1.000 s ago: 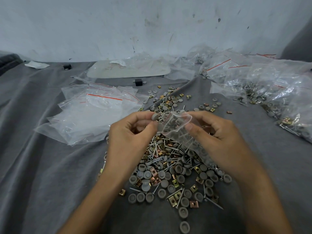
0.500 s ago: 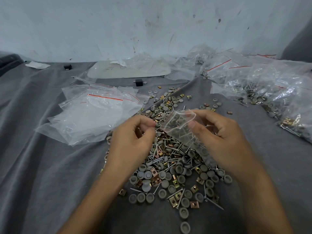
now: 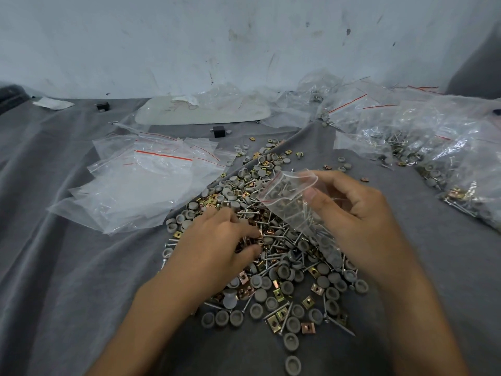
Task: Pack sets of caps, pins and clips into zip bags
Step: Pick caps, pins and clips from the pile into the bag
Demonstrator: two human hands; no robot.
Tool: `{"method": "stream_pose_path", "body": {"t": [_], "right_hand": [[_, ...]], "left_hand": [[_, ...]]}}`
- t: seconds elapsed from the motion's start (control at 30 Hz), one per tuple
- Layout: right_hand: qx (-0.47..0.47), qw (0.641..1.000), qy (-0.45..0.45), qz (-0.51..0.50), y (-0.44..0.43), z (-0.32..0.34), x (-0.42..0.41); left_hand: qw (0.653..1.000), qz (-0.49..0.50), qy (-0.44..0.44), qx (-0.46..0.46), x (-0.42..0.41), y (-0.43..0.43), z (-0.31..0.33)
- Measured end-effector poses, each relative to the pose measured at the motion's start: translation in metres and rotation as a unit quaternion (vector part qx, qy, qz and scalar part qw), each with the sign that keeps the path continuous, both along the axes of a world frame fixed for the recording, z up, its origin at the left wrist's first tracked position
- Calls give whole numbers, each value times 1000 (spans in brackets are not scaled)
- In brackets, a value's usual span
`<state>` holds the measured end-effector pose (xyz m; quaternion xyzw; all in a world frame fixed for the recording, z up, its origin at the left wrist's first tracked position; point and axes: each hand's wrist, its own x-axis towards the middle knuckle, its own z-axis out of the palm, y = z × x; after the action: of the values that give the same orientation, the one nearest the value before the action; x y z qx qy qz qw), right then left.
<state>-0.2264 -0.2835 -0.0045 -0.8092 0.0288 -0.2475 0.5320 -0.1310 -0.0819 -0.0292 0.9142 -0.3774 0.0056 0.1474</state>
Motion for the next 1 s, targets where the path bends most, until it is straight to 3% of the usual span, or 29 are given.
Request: {"method": "stream_pose_path", "body": {"t": [0.13,0.3,0.43,0.57,0.73,0.9,1.0], "right_hand": [[0,1000,-2,-2,0,0,-1],[-12,1000,8,8,-1,-2,0],[-18,999,22,32,0,-2,0],[-24,998,36,48,0,-3,1],[-53,996,42,61,1,-2,2],[-14,1000,10,7,-1,-3,1],[3,1000,-13,-29,-1,-2,-1]], "left_hand": [[999,-35,-5,-7,0,4,2],[990,-25,42,-135,2,6,0],[936,23,129,-326,4,5,3],[889,10,173,-424,1,1,7],[906,10,133,-402,-7,-6,9],[915,55,67,-394,-7,-6,4],[959,43,7,-278,-6,-7,-2]]}}
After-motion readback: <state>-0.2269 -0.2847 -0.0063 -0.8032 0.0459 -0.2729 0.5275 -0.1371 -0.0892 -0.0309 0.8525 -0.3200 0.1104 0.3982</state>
